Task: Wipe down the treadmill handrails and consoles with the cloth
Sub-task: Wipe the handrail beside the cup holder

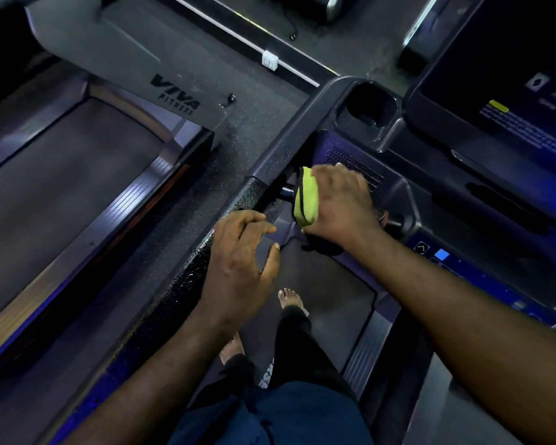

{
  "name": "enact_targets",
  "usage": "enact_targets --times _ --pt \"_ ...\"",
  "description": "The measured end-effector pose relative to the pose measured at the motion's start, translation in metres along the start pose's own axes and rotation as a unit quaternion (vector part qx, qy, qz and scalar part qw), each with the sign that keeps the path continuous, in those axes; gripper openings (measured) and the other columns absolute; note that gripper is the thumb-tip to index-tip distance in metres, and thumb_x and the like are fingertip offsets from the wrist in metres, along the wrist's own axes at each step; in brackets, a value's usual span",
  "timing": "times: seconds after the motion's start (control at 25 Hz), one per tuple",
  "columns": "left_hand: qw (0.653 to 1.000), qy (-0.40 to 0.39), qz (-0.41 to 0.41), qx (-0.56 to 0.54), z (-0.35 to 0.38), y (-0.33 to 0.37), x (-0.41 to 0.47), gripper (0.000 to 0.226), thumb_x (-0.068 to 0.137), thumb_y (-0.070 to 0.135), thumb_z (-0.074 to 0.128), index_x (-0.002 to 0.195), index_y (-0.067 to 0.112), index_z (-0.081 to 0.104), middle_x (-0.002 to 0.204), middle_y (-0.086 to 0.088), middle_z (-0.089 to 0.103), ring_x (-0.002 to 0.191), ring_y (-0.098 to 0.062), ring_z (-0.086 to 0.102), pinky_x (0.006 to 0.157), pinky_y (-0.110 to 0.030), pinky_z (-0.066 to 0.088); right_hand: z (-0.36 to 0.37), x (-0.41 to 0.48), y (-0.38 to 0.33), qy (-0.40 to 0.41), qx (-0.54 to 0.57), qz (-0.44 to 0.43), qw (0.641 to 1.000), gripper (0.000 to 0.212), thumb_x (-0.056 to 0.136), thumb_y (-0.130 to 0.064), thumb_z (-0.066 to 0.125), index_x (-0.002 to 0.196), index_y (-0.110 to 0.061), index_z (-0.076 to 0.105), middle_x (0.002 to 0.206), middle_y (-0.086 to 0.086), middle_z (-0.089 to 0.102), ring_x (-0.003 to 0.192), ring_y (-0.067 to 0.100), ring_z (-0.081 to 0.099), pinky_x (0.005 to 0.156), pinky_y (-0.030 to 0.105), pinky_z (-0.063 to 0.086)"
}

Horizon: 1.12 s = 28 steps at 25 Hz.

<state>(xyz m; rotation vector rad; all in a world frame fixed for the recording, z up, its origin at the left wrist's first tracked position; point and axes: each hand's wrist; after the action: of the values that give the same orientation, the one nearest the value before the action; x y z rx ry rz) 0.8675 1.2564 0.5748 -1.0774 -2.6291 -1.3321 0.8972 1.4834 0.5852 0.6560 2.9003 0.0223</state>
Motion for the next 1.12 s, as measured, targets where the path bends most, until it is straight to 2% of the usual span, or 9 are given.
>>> enact_targets --times 0.16,0.28,0.48,0.68,0.8,0.88,0.92,1.04,1.12 --pt "1.000 0.027 -0.012 -0.002 0.002 0.000 0.006 0.025 0.087 0.006 0.080 0.111 0.008 0.072 0.123 -0.007 0.062 0.122 -0.013 0.047 0.109 -0.020 0.033 0.001 0.024 -0.038 0.010 -0.102 0.024 0.994 0.087 0.068 -0.051 0.080 0.137 -0.008 0.048 0.120 0.013 0.064 0.108 0.033 0.062 0.090 0.048 0.053" --pt "0.999 0.035 0.002 -0.011 0.007 0.004 0.009 0.026 0.084 0.003 0.080 0.109 0.006 0.072 0.120 -0.009 0.063 0.120 -0.014 0.049 0.109 -0.023 0.035 -0.014 0.038 -0.053 -0.041 -0.053 0.053 0.996 0.060 0.072 -0.049 0.077 0.119 -0.015 0.065 0.115 0.009 0.069 0.106 0.033 0.067 0.083 0.042 0.053" --pt "0.999 0.027 -0.012 -0.020 0.001 0.007 0.008 0.026 0.088 0.010 0.078 0.113 0.011 0.071 0.124 -0.004 0.060 0.122 -0.005 0.042 0.108 -0.026 0.040 -0.035 0.077 -0.039 -0.251 0.160 0.167 0.940 0.073 0.043 -0.049 0.086 0.107 -0.017 0.073 0.107 0.007 0.074 0.092 0.027 0.072 0.079 0.034 0.060" --pt "0.999 0.034 -0.037 -0.012 -0.004 -0.008 0.008 0.026 0.089 0.010 0.078 0.113 0.010 0.070 0.125 -0.005 0.061 0.123 -0.015 0.048 0.108 -0.026 0.040 0.001 0.024 -0.061 0.016 -0.072 0.066 0.995 0.058 0.075 -0.055 0.072 0.117 -0.016 0.062 0.113 0.010 0.066 0.104 0.033 0.064 0.080 0.042 0.050" --pt "1.000 0.028 0.001 -0.004 0.006 -0.010 0.010 0.025 0.086 0.004 0.079 0.110 0.006 0.072 0.121 -0.008 0.063 0.120 -0.018 0.051 0.107 -0.029 0.042 -0.017 0.056 -0.056 -0.115 0.034 0.096 0.988 0.061 0.067 -0.052 0.079 0.116 -0.017 0.068 0.116 0.009 0.071 0.106 0.034 0.069 0.079 0.039 0.052" --pt "0.999 0.034 0.020 -0.012 0.010 -0.004 0.009 0.022 0.085 0.002 0.078 0.106 0.005 0.073 0.118 -0.009 0.064 0.116 -0.020 0.054 0.104 -0.037 0.046 -0.032 0.079 -0.046 -0.228 0.118 0.155 0.954 0.068 0.051 -0.049 0.084 0.111 -0.020 0.072 0.113 0.007 0.072 0.104 0.033 0.071 0.084 0.037 0.057" --pt "0.999 0.035 0.025 -0.010 0.011 0.000 0.009 0.021 0.085 0.001 0.078 0.105 0.005 0.073 0.117 -0.009 0.065 0.116 -0.021 0.056 0.103 -0.039 0.047 -0.033 0.081 -0.044 -0.230 0.132 0.164 0.950 0.067 0.048 -0.049 0.085 0.107 -0.021 0.071 0.111 0.007 0.071 0.101 0.032 0.071 0.085 0.038 0.058" --pt "0.999 0.025 0.027 0.002 0.009 -0.004 0.011 0.023 0.085 0.002 0.079 0.107 0.006 0.073 0.118 -0.009 0.065 0.118 -0.022 0.056 0.107 -0.037 0.045 -0.003 0.039 -0.056 -0.036 -0.013 0.087 0.995 0.053 0.069 -0.049 0.075 0.111 -0.019 0.063 0.109 0.008 0.066 0.100 0.033 0.065 0.080 0.041 0.049" --pt "0.999 0.016 0.022 0.019 0.008 -0.010 0.011 0.025 0.086 0.004 0.078 0.110 0.004 0.072 0.121 -0.011 0.066 0.119 -0.023 0.055 0.113 -0.030 0.038 0.010 0.019 -0.060 0.052 -0.066 0.060 0.995 0.053 0.074 -0.049 0.071 0.116 -0.017 0.060 0.112 0.009 0.064 0.101 0.033 0.062 0.080 0.042 0.048"
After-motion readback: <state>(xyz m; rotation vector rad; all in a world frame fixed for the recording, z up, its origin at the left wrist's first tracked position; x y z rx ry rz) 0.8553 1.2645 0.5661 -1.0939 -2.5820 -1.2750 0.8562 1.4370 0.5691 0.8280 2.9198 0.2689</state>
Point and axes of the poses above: each hand's wrist, its own x-axis towards the middle knuckle, its own z-axis out of the palm, y = z × x
